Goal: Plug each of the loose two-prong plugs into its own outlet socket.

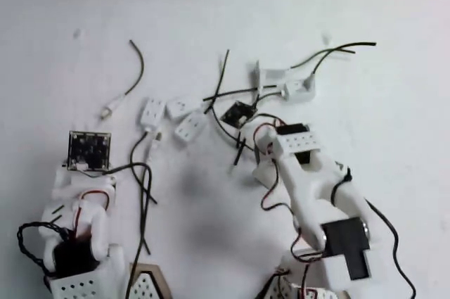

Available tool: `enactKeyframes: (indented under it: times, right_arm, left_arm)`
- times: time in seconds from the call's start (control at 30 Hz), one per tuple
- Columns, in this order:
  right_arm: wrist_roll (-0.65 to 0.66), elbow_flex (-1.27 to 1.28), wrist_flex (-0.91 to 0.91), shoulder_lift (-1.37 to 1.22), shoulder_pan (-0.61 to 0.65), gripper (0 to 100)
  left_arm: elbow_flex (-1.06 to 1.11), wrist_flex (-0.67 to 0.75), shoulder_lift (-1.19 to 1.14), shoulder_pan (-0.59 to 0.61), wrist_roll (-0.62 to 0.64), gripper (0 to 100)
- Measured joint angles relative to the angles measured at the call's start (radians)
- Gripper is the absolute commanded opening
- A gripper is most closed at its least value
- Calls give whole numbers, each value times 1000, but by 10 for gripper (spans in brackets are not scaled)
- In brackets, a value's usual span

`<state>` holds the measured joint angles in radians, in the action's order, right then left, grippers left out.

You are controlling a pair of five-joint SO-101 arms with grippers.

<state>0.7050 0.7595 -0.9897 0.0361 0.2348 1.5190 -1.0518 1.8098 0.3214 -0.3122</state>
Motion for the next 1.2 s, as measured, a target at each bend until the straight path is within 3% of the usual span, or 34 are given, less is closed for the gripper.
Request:
enactKeyframes:
  times: [0.2, 0.73, 1.0, 1.2]
  right_arm:
    - [0, -87, 3, -98, -8, 14]
    - [-2, -101, -57, -77, -20, 17]
    - [-2, -86, -230, 115, 46, 17]
    - [-2, -51, -241, 66, 103, 35]
  left_arm:
    - [0, 0, 0, 0, 0, 24]
    - [0, 0, 0, -2, 0, 24]
    - [37, 25, 0, -38, 0, 24]
    - [37, 25, 0, -44, 0, 24]
